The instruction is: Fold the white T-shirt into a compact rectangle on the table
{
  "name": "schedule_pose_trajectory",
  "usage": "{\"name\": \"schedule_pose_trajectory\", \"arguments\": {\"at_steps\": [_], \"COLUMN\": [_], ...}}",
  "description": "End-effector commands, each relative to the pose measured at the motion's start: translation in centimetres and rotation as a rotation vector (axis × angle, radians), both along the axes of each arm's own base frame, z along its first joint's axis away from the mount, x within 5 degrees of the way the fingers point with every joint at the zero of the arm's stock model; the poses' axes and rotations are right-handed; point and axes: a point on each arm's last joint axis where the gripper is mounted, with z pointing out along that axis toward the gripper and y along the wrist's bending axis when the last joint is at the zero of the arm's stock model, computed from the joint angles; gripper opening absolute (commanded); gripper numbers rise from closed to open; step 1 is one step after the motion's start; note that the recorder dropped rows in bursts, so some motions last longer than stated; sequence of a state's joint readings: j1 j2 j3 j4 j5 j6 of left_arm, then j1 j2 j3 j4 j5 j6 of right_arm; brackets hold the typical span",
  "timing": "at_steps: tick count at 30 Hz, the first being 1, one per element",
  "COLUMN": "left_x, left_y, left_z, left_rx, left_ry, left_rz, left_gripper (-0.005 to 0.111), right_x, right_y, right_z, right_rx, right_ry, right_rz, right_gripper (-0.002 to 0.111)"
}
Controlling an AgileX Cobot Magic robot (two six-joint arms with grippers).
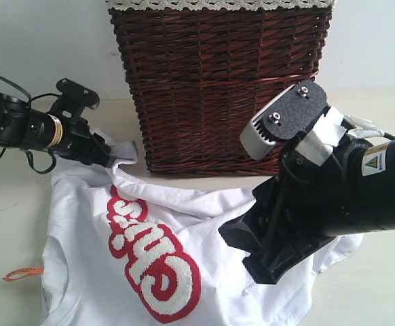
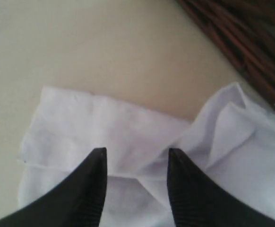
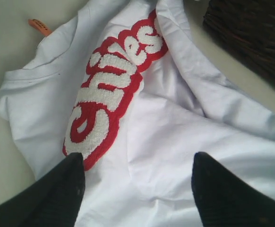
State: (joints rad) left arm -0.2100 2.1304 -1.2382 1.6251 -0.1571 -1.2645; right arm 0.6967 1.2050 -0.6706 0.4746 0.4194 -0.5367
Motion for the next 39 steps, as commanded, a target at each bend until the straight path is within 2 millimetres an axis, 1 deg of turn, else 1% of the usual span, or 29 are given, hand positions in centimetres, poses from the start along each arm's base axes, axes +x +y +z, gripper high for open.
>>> {"name": "schedule_pose_trajectory", "arguments": {"at_steps": [1,4,6,7,10,12,13,16,18,22,23,25,26,27,29,30,34,36,39], "left_x": [1.4,2.2,2.2,2.1,1.5,0.4,-1.1,-3.0,-3.3,-2.5,-2.4,-2.4,-2.3,-2.2,-1.3,-0.6,1.4,2.2,3.2], "left_y": [-0.3,-0.9,-1.1,-1.2,-0.6,-0.2,-0.5,-1.5,-2.0,-1.7,-1.6,-1.6,-1.6,-1.7,-2.3,-2.7,-2.9,-2.8,-2.5], "left_z": [0.8,0.6,0.5,0.7,1.9,3.0,3.7,3.5,3.0,1.8,1.3,0.6,0.0,-0.1,-0.2,-0.4,-1.3,-1.4,-0.6], "left_rx": [-0.028,-0.072,-0.061,-0.042,0.029,0.025,-0.005,-0.066,-0.087,-0.061,-0.060,-0.056,-0.053,-0.056,-0.092,-0.110,-0.100,-0.089,-0.072], "left_ry": [-0.040,-0.039,-0.041,-0.050,-0.082,-0.087,-0.069,-0.011,0.018,0.033,0.047,0.062,0.075,0.076,0.074,0.073,0.047,0.028,-0.020], "left_rz": [0.016,0.007,0.021,0.023,0.059,0.066,-0.005,-0.171,-0.211,-0.089,-0.067,-0.066,-0.069,-0.083,-0.107,-0.110,-0.083,-0.055,0.001], "left_gripper": [0.042,0.042,0.042,0.042,0.042,0.042,0.040,0.033,0.027,0.012,0.008,0.000,0.000,0.000,0.000,0.000,0.000,0.000,0.000], "right_x": [0.0,0.0,0.0,0.0,0.0,0.0,0.0,0.0,0.0,0.0,0.0,0.0,0.0,0.0,0.0,0.0,0.0,0.0,0.0], "right_y": [0.0,0.0,0.0,0.0,0.0,0.0,0.0,0.0,0.0,0.0,0.0,0.0,0.0,0.0,0.0,0.0,0.0,0.0,0.0], "right_z": [0.0,0.0,0.0,0.0,0.0,0.0,0.0,0.0,0.0,0.0,0.0,0.0,0.0,0.0,0.0,0.0,0.0,0.0,0.0], "right_rx": [0.004,0.004,0.004,0.005,0.006,0.004,0.004,0.004,0.004,0.007,0.007,0.007,0.007,0.007,0.008,0.009,0.010,0.009,0.009], "right_ry": [-0.006,-0.006,-0.006,-0.007,-0.006,-0.003,-0.003,-0.003,-0.003,0.000,0.000,0.000,0.000,0.000,-0.001,-0.003,-0.005,-0.004,-0.004], "right_rz": [-0.006,-0.006,-0.006,-0.007,-0.009,-0.007,-0.007,-0.007,-0.007,-0.012,-0.012,-0.012,-0.012,-0.012,-0.013,-0.013,-0.014,-0.014,-0.014], "right_gripper": [0.062,0.062,0.062,0.062,0.062,0.062,0.062,0.062,0.062,0.062,0.062,0.062,0.062,0.062,0.062,0.062,0.062,0.062,0.062]}}
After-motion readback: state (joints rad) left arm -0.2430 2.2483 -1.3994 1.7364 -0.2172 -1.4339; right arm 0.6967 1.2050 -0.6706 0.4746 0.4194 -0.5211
